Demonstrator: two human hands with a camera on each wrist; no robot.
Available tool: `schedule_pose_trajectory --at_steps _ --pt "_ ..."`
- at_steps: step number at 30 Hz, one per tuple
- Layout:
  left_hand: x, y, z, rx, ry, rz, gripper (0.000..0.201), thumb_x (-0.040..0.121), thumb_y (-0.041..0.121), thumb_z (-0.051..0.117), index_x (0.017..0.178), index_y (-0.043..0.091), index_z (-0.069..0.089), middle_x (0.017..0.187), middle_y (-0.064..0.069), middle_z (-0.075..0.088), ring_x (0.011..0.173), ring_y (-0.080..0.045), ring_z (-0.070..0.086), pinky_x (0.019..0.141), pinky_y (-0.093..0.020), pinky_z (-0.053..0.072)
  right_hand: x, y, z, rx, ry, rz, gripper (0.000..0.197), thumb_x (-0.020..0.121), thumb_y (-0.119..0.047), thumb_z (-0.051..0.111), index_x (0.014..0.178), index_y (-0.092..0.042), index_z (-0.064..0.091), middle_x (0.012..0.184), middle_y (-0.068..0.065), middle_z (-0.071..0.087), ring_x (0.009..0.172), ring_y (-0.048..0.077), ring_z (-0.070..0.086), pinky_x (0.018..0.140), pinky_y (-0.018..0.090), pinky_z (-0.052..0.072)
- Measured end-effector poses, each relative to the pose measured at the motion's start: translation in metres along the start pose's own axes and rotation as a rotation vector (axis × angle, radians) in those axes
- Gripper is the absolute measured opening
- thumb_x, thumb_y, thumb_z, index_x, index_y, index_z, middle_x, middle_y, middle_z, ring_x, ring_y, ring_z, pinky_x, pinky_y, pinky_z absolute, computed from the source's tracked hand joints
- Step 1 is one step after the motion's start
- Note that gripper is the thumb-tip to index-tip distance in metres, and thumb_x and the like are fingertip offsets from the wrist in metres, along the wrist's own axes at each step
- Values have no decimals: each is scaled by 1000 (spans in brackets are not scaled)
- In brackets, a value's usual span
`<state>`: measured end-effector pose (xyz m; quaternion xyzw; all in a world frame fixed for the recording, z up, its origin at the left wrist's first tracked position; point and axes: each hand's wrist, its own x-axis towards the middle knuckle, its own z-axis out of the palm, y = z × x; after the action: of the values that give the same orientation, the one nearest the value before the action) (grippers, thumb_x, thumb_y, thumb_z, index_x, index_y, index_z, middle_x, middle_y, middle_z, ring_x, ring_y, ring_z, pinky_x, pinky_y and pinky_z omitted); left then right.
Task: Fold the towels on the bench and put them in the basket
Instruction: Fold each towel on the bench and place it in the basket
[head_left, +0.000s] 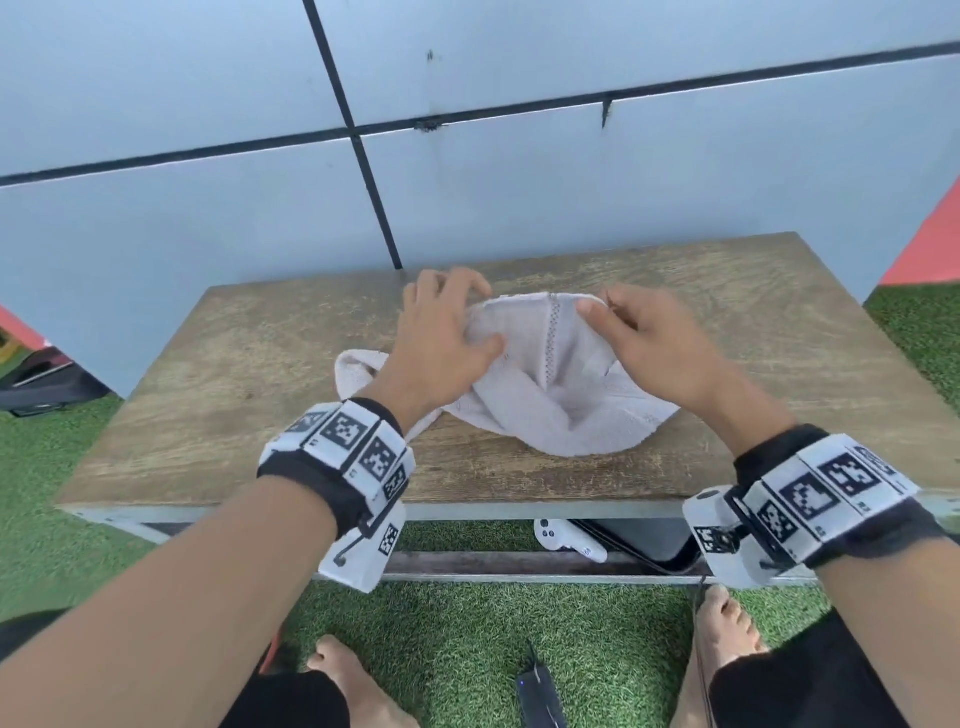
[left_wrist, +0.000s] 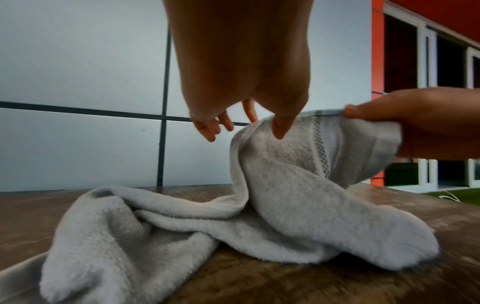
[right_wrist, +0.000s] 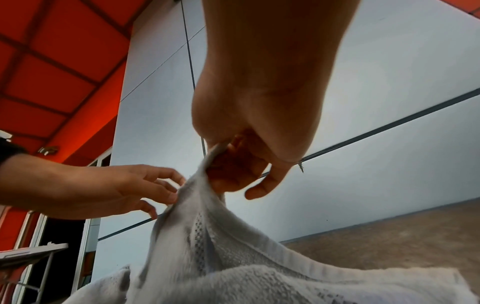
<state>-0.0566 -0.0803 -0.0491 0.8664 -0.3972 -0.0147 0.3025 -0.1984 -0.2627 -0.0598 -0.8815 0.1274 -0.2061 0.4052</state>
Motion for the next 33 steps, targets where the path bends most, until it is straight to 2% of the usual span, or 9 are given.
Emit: schedule_pose_trajectory --at_steps 2,4,8,11,16,23,25,28,33 --pt "-9 13 8 -60 -41 135 48 82 32 73 124 31 50 125 3 40 119 -14 32 101 -34 33 -1 -5 0 203 -5 16 33 104 -24 53 75 -8 52 52 -9 55 44 3 49 52 18 41" --pt "-14 24 14 -91 -16 209 54 78 37 78 124 31 50 125 3 40 118 -15 34 101 -33 33 0 -6 1 358 -17 17 24 102 -21 57 94 1 59 61 6 67 53 20 60 58 38 55" --pt "-21 36 24 -92 107 277 67 67 51 83 115 22 46 119 1 37 111 -19 38 94 -28 37 -1 -6 3 487 -29 67 26 99 -20 62 116 -3 52 52 -10 56 49 14 60 76 59 55" --pt "-19 35 30 -58 134 294 46 74 52 79 99 20 56 113 0 42 108 -20 38 94 -28 38 -4 -10 0 572 -48 44 31 98 -12 63 125 -3 49 70 7 65 58 20 62 77 54 57" --pt "-11 29 33 -128 208 301 8 90 23 69 89 15 69 95 1 52 97 -17 43 87 -25 36 -5 -11 -2 523 -16 -27 30 97 -11 65 125 -7 54 80 0 69 75 22 63 79 40 57" --pt "-12 37 21 -249 53 225 24 100 19 56 80 8 61 59 12 46 53 -3 42 55 -20 32 -7 -5 0 254 55 -188 29 94 -12 67 119 -26 68 115 1 61 96 11 59 86 28 51" --pt "-14 41 20 -222 25 260 25 101 18 54 78 11 56 55 13 43 48 -3 41 50 -15 28 -6 -5 2 175 98 -248 16 94 -17 68 108 -23 72 110 -1 62 100 16 59 87 34 51" --pt "-13 40 19 -33 39 266 24 101 26 51 81 13 52 61 8 51 54 -6 47 52 -26 36 -5 -9 0 89 235 -291 5 94 -18 67 94 -19 72 92 -7 66 91 16 60 85 39 50" --pt "-13 35 -3 118 42 118 19 93 16 51 75 17 44 61 6 49 59 -21 50 51 -31 35 -3 -24 -15 180 400 -235 6 94 -15 66 91 -15 71 81 -6 68 75 7 60 75 22 47"
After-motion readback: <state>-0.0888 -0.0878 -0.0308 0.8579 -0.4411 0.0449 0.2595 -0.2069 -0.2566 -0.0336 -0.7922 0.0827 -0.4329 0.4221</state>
